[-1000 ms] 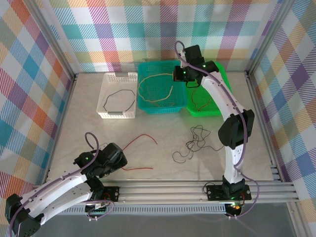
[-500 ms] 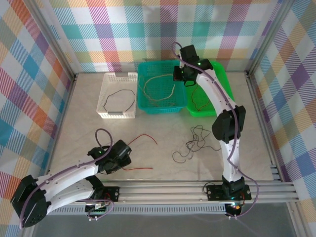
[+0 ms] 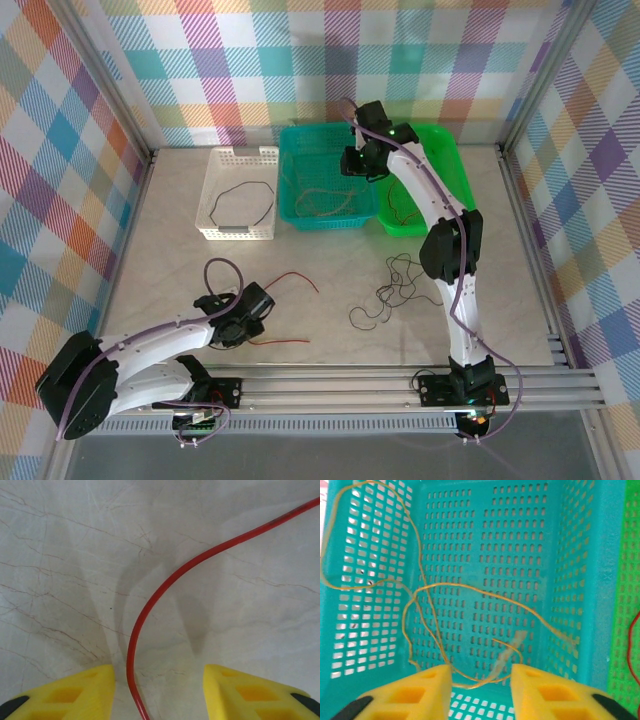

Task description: Untangle the cables

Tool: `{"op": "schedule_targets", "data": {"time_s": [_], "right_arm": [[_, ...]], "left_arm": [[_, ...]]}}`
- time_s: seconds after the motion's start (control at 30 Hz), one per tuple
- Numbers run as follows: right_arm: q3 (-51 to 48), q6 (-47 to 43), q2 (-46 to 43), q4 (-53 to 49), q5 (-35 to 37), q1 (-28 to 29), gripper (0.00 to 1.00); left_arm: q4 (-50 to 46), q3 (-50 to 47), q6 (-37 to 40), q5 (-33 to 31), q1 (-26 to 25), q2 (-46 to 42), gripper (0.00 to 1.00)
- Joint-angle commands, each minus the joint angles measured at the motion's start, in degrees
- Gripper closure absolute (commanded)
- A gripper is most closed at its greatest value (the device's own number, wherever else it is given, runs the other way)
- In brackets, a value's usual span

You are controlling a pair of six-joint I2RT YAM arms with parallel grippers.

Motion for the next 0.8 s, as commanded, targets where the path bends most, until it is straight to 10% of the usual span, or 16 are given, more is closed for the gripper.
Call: {"op": "schedule_targets", "data": {"time_s": [0.0, 0.77], "right_arm": [[0.09, -0.08, -5.43, -0.14, -2.33, 0.73, 0.52], [-67.21, 2.13, -66.5, 19.54, 1.23, 0.03, 0.14]], "left_arm": [[2.1, -1.55, -0.2, -0.82, 0.38, 1.05, 0.55], [5.91, -4.23, 0.07, -0.39, 1.04, 5.1, 1.0]]}}
